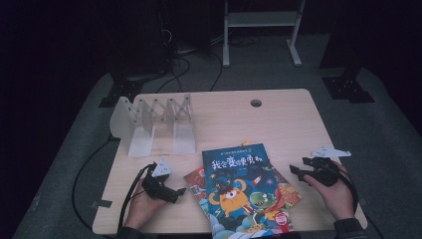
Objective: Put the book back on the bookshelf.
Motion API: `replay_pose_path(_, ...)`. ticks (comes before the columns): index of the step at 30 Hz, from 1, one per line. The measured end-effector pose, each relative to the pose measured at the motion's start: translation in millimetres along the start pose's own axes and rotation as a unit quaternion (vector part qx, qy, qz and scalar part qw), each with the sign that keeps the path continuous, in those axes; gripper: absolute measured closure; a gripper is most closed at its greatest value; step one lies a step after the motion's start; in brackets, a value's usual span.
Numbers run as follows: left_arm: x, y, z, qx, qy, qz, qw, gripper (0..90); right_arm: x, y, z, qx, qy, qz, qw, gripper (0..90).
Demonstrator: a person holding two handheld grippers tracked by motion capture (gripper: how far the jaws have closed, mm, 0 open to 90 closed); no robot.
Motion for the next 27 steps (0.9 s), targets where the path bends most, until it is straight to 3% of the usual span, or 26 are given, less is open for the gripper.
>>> replay_pose_path(12, -0.2, 0.3, 0.3, 0.000, 0.001, 0.000, 1.0000, 0.0, 14.2, -10.1, -24.2, 0.033, 0.010, 0.000, 0.9994, 38.2)
replay_pose_path(27, -0.5, 0.7, 0.7, -0.001, 0.000, 0.001, 1.0000, 0.0, 19.6, -26.2, -50.3, 0.067, 0.017, -0.015, 0.9975, 38.4)
Point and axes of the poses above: each handheld gripper's, and its own axes: y roughly backward along the jaws, x roughly out of its top, z roughly to its right, the point moved 5 cm from there along -y, roughly forward along the jaws, and after that the axes turned 5 degrees about -y, right-handed, at the moved point
